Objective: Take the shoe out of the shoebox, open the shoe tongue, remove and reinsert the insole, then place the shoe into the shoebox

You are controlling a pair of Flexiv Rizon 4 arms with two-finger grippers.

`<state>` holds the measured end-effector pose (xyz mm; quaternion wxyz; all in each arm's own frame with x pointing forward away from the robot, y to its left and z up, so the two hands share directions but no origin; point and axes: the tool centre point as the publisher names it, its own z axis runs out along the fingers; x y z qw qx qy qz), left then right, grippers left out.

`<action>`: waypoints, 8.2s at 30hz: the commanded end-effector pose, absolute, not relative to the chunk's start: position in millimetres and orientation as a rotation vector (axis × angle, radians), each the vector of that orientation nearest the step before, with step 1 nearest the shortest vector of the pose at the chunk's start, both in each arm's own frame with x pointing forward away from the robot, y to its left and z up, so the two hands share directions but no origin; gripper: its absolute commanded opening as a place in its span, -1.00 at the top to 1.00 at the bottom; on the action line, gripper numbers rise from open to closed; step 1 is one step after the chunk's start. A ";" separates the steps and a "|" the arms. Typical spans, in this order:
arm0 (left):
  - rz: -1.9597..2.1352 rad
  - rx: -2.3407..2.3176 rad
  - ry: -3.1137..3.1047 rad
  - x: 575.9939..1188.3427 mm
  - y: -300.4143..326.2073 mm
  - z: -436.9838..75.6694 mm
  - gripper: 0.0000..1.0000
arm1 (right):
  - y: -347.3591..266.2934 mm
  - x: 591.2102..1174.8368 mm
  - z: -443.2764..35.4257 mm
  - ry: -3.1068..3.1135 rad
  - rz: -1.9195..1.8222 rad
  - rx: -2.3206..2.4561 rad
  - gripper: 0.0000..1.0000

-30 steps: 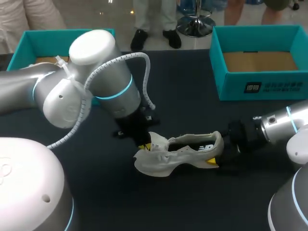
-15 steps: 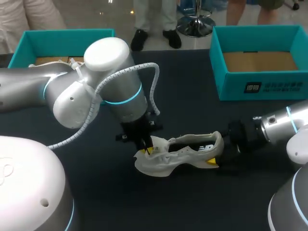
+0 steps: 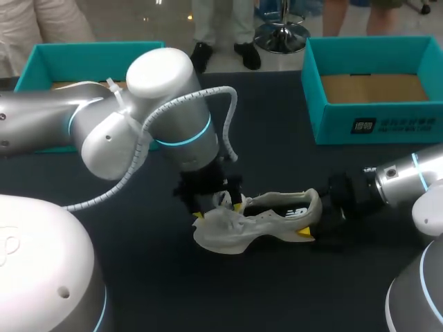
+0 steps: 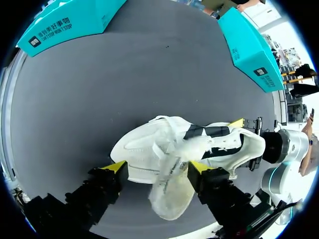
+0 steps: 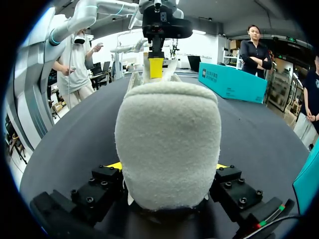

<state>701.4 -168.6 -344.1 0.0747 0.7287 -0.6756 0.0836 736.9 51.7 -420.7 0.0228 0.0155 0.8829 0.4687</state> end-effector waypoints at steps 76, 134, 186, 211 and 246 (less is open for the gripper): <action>0.200 0.030 -3.165 725.3 -287.1 -294.8 1.00 | 53.9 737.2 -421.1 2.737 1.445 0.049 1.00; 0.162 -0.062 -2.985 725.8 -291.3 -349.8 1.00 | 53.9 737.2 -421.1 2.737 1.445 0.049 1.00; 0.216 -0.108 -3.080 703.6 -302.8 -407.9 0.31 | 53.9 737.2 -421.1 2.737 1.445 0.049 1.00; 0.217 -0.044 -3.231 715.5 -290.3 -400.9 1.00 | 53.9 737.2 -421.1 2.737 1.445 0.049 1.00; 0.351 -0.114 -3.027 720.6 -292.9 -384.0 0.74 | 53.9 737.2 -421.1 2.737 1.445 0.049 1.00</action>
